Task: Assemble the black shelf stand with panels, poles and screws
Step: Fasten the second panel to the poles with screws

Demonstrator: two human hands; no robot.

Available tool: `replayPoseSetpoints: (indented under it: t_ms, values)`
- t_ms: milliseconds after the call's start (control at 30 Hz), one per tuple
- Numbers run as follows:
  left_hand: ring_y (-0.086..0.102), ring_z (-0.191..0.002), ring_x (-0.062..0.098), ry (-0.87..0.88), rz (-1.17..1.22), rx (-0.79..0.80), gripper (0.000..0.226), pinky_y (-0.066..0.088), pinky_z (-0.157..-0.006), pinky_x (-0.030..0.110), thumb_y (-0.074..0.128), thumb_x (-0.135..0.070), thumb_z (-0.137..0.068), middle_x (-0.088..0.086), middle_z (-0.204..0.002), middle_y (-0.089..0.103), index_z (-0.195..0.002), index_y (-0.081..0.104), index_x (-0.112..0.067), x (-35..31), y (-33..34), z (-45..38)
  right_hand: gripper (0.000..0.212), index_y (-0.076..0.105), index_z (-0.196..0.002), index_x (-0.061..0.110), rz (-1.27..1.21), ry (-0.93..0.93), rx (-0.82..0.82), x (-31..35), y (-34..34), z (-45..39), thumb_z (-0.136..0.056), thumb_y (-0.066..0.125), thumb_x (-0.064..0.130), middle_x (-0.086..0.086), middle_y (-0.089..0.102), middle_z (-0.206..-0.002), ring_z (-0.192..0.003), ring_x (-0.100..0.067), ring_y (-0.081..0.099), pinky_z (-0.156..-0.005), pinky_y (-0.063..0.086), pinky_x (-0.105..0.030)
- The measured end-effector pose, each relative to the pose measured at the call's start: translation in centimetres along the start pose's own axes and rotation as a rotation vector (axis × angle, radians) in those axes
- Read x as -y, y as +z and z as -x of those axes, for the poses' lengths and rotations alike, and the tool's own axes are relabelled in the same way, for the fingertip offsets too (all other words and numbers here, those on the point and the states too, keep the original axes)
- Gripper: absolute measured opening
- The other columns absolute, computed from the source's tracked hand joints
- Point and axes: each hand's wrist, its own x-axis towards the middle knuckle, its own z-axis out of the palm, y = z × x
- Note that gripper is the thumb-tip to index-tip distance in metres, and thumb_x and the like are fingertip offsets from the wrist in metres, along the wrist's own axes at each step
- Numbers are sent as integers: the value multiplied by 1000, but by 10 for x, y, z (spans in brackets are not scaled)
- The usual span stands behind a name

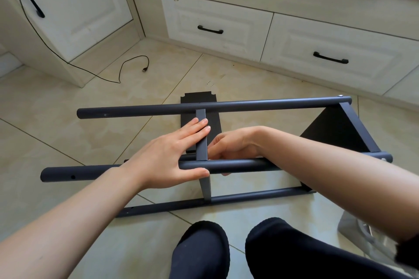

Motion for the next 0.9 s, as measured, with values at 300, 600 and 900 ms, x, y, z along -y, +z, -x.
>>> replayPoseSetpoints:
  t_ms: [300,600,900]
  values:
    - [-5,-146,-16,-3,-3,1,96,18,-118,19,47,-79,-76,-33,-161,2,-158,18,-37,0,-1,-1,19,59,-92,5,-32,16,44,-1,-3,4,-101,48,18,-10,56,-77,-66,-18,54,-66,51,-29]
    - [-5,-145,-16,-3,3,-3,96,15,-115,16,48,-78,-76,-34,-160,2,-158,19,-37,0,-1,0,22,62,-89,7,2,6,12,-4,-4,-2,-102,50,21,-10,57,-81,-69,-17,57,-71,54,-31]
    - [-4,-146,-15,-6,32,0,96,15,-117,18,50,-78,-76,-35,-160,3,-158,19,-38,2,1,-1,17,63,-97,7,-43,-20,68,-3,-5,3,-102,49,16,-9,60,-85,-72,-16,59,-76,53,-32]
